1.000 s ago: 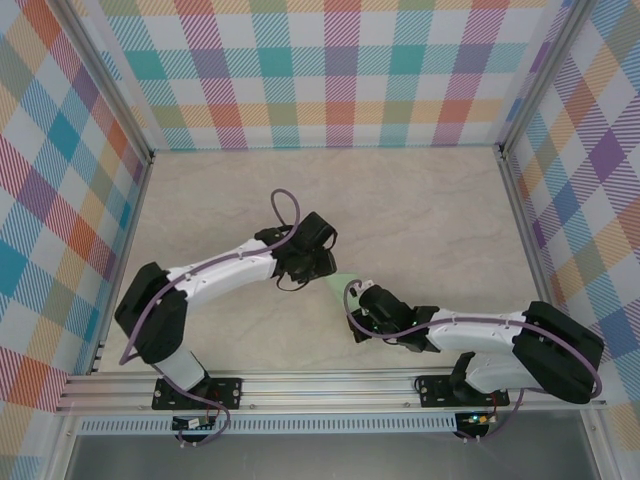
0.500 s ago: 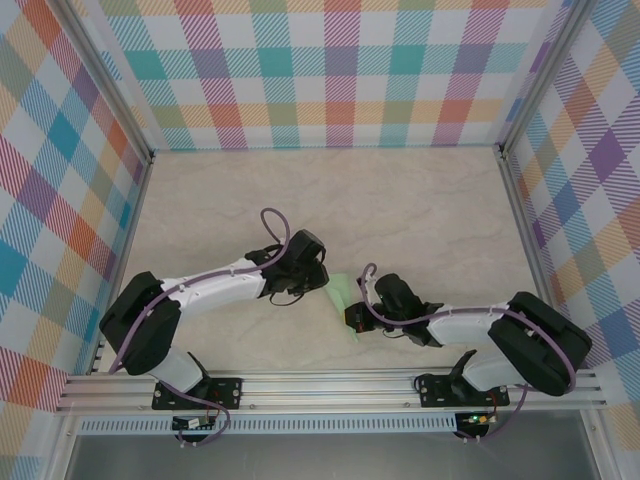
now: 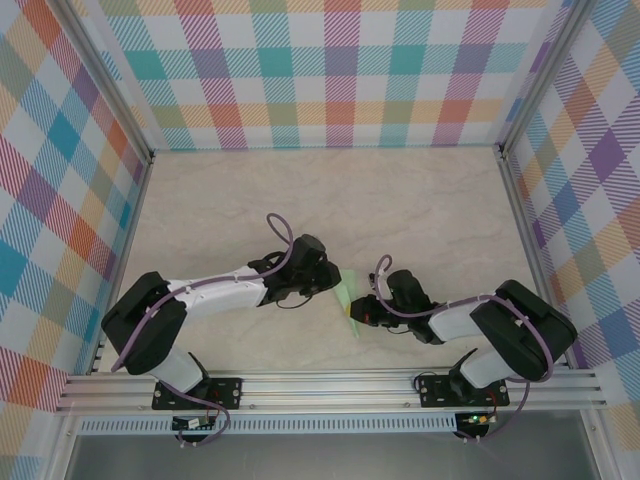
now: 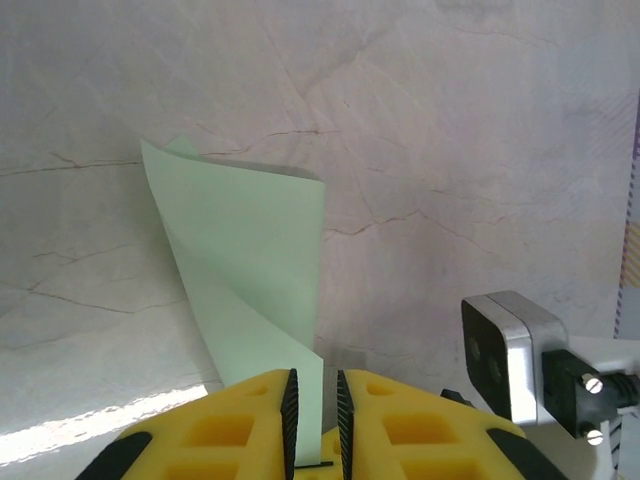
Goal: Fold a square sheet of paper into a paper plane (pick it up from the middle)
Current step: Fold the wing for the fifth time at the center of the table.
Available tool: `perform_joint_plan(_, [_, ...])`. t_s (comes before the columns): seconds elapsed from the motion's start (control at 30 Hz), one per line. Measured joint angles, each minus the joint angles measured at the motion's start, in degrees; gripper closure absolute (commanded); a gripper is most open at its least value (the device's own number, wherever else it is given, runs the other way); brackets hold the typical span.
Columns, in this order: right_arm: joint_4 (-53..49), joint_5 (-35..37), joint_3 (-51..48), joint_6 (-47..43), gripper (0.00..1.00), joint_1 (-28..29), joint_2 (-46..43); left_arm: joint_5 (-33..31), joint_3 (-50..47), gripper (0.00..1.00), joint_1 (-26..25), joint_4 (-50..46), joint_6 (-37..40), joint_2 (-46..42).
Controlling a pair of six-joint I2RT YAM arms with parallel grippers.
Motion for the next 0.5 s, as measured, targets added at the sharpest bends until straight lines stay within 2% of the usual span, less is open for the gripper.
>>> perform_joint_plan(0.5, [3.9, 2.1, -3.7, 8.5, 1.00, -2.1, 0.0, 2.4, 1.3, 0.81, -0.9, 4.7, 0.1, 7.8])
